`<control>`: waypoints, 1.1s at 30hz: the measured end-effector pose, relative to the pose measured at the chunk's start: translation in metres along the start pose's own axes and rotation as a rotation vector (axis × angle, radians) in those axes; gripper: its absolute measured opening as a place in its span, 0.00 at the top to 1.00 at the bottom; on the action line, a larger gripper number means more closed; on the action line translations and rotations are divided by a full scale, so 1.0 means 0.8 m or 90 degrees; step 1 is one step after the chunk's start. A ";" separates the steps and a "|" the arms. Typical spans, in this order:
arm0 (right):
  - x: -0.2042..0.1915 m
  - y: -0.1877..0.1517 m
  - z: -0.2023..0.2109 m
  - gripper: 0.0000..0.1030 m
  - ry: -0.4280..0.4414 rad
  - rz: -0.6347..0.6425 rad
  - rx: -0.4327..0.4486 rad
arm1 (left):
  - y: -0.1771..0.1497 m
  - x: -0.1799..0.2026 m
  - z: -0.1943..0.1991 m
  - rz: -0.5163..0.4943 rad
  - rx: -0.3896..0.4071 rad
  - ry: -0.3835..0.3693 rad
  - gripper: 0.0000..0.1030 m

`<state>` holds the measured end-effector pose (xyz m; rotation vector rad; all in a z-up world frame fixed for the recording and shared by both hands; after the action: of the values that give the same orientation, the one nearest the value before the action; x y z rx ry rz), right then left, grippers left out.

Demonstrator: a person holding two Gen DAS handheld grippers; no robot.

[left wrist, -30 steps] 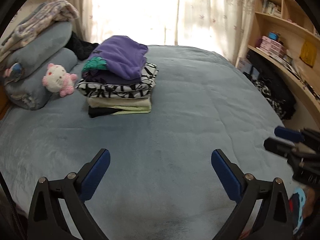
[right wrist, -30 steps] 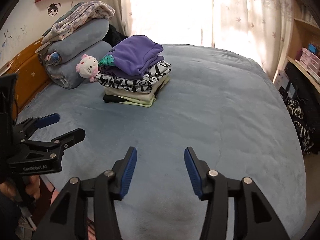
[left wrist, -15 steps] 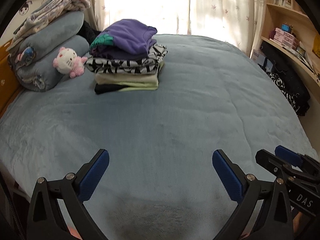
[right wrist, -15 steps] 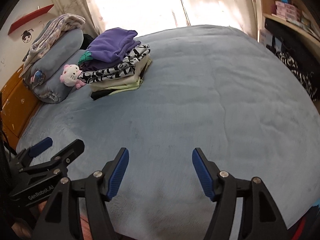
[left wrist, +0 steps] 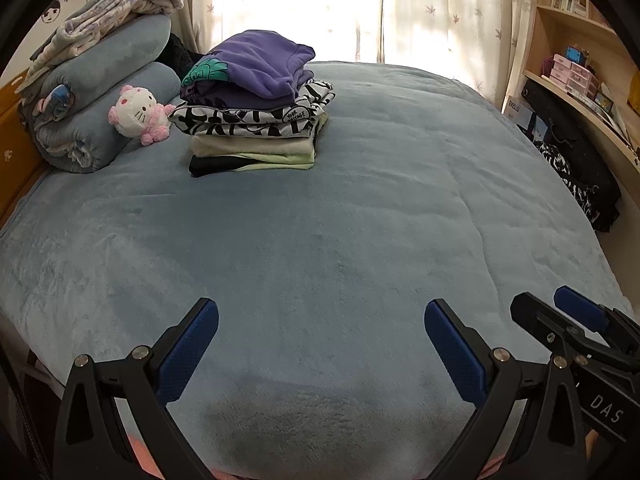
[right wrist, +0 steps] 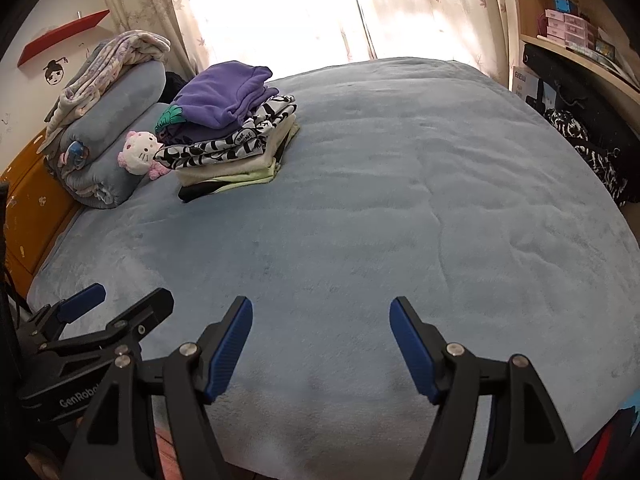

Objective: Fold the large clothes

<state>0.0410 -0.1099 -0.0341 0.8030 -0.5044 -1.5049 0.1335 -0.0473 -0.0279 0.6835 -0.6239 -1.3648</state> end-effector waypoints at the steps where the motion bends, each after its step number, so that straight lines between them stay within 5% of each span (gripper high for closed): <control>1: 0.000 0.000 0.000 0.31 0.003 -0.001 0.000 | 0.000 0.000 0.000 0.001 -0.001 0.000 0.01; 33: -0.001 0.002 0.012 0.30 0.008 0.006 0.011 | 0.001 -0.004 0.011 -0.002 0.002 0.001 0.01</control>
<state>0.0350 -0.1107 -0.0264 0.8221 -0.5106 -1.4879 0.1271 -0.0444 -0.0220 0.6882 -0.6243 -1.3668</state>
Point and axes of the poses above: each gripper's, at about its wrist camera, not at the fingertips, and z roughly against the way its jaws point, x to its right, y to its top, the point moved 7 cm from there along -z, roughly the way its jaws point, and after that the axes turned 8 degrees about x, right-handed, at the moved point
